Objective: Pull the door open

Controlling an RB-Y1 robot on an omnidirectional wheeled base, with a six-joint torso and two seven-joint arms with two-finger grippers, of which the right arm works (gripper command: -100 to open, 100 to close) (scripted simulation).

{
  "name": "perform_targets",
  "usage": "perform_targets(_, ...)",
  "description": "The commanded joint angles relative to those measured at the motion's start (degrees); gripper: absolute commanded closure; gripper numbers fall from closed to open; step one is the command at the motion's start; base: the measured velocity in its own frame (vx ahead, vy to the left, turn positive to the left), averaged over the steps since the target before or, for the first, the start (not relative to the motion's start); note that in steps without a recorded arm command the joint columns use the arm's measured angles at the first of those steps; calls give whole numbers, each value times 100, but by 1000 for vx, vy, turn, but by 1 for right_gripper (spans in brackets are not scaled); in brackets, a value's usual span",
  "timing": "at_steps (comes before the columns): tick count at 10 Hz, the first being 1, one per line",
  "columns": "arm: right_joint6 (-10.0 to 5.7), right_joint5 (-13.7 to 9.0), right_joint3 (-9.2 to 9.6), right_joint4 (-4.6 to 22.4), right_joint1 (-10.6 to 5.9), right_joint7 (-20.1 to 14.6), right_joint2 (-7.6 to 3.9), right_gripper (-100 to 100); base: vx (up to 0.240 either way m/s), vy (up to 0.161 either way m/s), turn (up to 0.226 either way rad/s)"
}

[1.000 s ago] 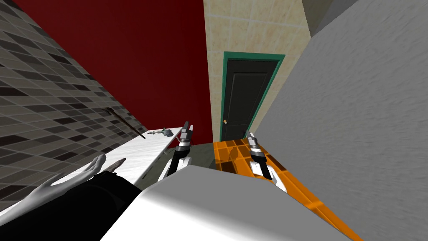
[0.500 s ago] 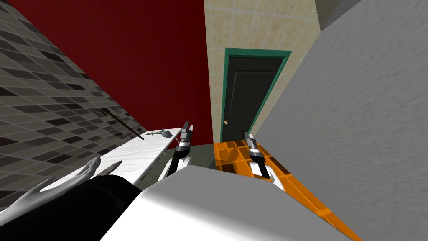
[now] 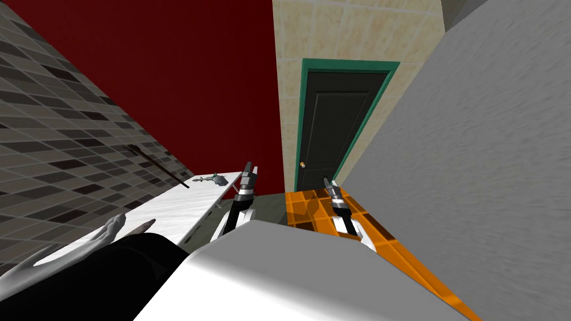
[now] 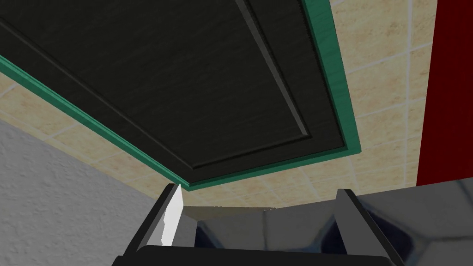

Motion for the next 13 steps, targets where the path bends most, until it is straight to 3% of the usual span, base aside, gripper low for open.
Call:
perform_targets(1, -66, 109, -55, 282, -104, 213, 20, -100, 102, 7, 25)
perform_targets(13, -412, 837, -450, 2046, -752, 1511, 148, -100, 99, -6, 27)
